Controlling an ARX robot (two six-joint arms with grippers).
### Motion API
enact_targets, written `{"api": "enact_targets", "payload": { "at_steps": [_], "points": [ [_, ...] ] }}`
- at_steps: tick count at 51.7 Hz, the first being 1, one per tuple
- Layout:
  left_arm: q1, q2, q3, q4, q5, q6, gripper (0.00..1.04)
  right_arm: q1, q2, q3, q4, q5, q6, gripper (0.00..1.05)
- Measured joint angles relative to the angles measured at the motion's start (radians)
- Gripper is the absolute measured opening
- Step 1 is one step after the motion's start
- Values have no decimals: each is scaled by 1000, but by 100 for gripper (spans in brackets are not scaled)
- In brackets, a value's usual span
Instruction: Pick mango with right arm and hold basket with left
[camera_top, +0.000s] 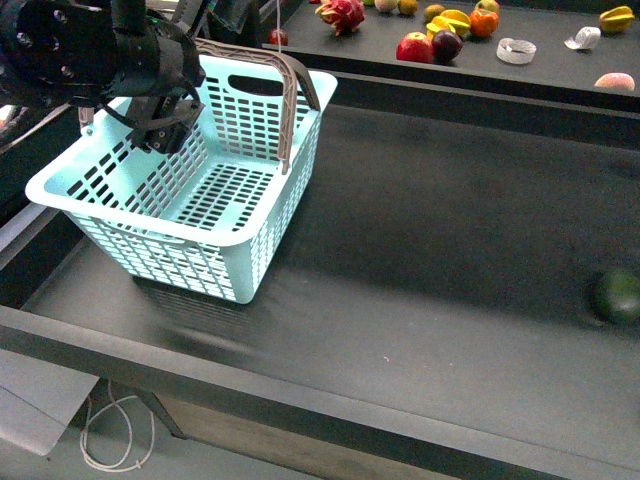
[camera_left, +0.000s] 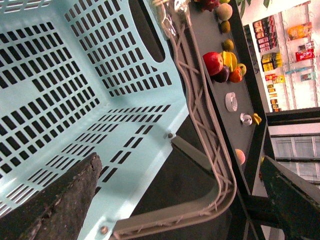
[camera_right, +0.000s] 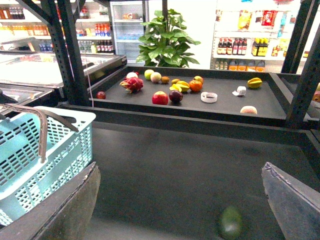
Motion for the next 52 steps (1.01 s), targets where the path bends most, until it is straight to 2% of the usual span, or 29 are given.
{"api": "enact_targets", "payload": {
  "at_steps": [11,37,49,52],
  "points": [
    [3,126,251,-112,6,-9,97,0,0,0,0,0,0,96],
    [-29,341,612,-287,27,-5,96,0,0,0,0,0,0,96],
    [-27,362,658,-313,27,-3,56,0,0,0,0,0,0,96],
    [-24,370,670,-320,27,-2,40,0,0,0,0,0,0,96]
  ]
}}
